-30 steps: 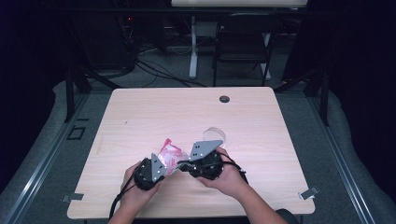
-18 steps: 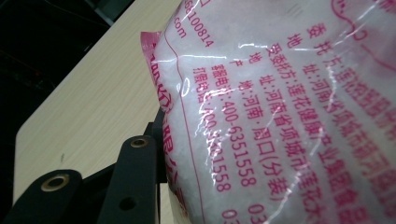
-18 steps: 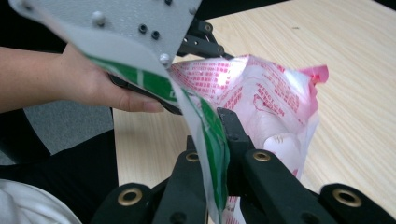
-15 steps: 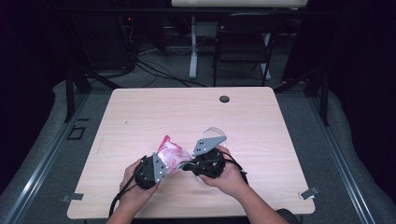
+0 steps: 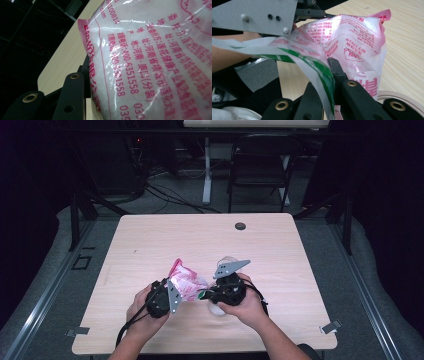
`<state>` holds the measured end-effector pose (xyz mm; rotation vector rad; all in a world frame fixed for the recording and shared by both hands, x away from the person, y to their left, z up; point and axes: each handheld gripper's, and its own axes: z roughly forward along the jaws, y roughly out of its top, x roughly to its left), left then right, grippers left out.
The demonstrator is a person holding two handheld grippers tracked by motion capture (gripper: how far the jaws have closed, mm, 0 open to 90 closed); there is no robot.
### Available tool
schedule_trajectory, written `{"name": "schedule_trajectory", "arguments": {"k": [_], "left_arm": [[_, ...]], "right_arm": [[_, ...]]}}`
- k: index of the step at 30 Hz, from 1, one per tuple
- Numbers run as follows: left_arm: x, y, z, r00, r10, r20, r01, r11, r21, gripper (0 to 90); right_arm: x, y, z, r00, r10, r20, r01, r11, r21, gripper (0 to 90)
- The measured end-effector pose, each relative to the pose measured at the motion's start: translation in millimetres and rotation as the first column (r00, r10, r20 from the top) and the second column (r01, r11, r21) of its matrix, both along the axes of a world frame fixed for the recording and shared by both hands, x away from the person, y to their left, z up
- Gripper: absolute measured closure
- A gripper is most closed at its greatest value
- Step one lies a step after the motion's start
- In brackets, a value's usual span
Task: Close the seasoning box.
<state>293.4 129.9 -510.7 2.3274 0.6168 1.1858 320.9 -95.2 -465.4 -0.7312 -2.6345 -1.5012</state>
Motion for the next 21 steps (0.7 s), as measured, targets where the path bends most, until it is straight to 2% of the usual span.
{"name": "schedule_trajectory", "arguments": {"k": [3, 5, 7, 9, 10, 12, 14, 16, 21], "left_arm": [[2.1, -3.6, 3.3, 0.9997, -0.002, 0.024, 0.002, 0.9997, 0.022, 61.5], [3.3, -6.3, 4.6, 0.9991, -0.002, 0.042, 0.001, 0.9994, 0.035, 61.5], [3.9, -7.1, 6.6, 0.9989, -0.005, 0.046, 0.002, 0.998, 0.063, 61.5], [4.9, -8.8, 6.9, 0.9983, -0.007, 0.057, 0.003, 0.9976, 0.069, 61.5], [4.7, -8.5, 9.3, 0.9984, -0.007, 0.056, 0.001, 0.994, 0.109, 61.5], [5.2, -9.8, 9.7, 0.9978, -0.01, 0.065, 0.002, 0.9929, 0.119, 61.5], [5.8, -11.0, 9.1, 0.9973, -0.009, 0.073, 0.002, 0.9945, 0.105, 61.5], [6.3, -11.2, 10.7, 0.9975, -0.015, 0.069, 0.006, 0.9921, 0.126, 61.5], [7.1, -12.3, 9.9, 0.9972, -0.022, 0.072, 0.012, 0.9918, 0.127, 61.5]], "right_arm": [[2.5, -3.8, 0.1, 0.9999, -0.012, -0.011, 0.013, 1.0, 0.02, 90.0], [3.7, -5.9, -0.1, 0.9997, -0.02, -0.015, 0.02, 1.0, 0.02, 90.0], [4.9, -7.8, -0.3, 0.9996, -0.024, -0.015, 0.025, 1.0, 0.018, 90.0], [5.5, -8.9, -0.5, 0.9994, -0.03, -0.019, 0.031, 0.999, 0.019, 90.0], [5.9, -9.2, -0.7, 0.9993, -0.031, -0.019, 0.031, 0.999, 0.019, 90.0], [6.8, -10.1, -1.4, 0.9992, -0.033, -0.024, 0.034, 0.999, 0.02, 90.0], [7.0, -10.9, -1.7, 0.9989, -0.038, -0.028, 0.039, 0.999, 0.021, 90.0], [7.5, -11.7, -1.6, 0.9989, -0.038, -0.027, 0.038, 0.999, 0.02, 90.0], [8.0, -12.9, -1.4, 0.9987, -0.042, -0.027, 0.043, 0.999, 0.02, 90.0]]}}
